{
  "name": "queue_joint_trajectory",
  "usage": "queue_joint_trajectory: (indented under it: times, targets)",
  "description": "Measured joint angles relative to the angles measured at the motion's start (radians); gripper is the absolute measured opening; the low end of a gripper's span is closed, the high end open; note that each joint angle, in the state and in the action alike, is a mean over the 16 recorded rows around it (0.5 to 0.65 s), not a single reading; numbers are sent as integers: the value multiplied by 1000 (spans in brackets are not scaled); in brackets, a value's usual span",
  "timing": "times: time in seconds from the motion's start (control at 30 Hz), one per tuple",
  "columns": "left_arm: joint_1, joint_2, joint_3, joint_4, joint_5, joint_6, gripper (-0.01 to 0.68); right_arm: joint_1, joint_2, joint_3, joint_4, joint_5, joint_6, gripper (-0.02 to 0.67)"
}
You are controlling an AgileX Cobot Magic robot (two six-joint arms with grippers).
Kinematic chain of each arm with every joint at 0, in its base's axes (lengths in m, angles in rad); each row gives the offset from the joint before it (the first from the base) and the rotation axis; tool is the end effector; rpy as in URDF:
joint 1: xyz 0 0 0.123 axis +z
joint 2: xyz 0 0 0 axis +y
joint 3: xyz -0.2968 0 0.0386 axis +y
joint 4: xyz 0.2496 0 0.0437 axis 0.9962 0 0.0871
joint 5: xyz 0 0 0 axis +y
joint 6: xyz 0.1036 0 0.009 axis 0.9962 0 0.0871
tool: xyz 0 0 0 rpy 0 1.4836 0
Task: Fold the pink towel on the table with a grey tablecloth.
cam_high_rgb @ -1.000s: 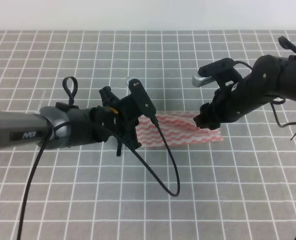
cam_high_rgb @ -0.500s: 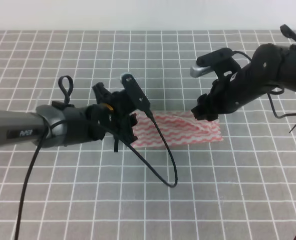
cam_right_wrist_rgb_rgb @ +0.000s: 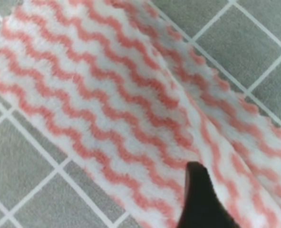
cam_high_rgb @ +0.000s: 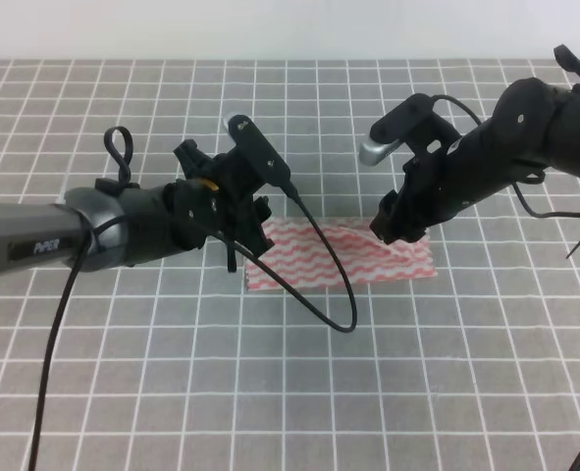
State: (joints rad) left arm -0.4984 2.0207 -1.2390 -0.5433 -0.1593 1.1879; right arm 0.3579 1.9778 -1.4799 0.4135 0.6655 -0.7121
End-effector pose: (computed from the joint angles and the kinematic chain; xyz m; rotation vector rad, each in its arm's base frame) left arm 0.4078 -0.2123 0.1737 1.1170 1.8156 0.1769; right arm 0.4074 0.1799 0.2129 -1.0156 2.3792 0.3180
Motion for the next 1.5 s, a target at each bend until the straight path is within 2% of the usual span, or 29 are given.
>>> queue_joint_trajectory:
  times: [0.37,0.57,1.5]
  targets:
    - [0,0,-5,-8,69,-8,342,0,-1,0,68,4,-253,354]
    - [0,-1,-5,-8,83,-10,342,0,2,0,92,7,-346,359]
    - [44,-1,-5,-8,107,-13,341,0,64,2,99,-93,-439,365]
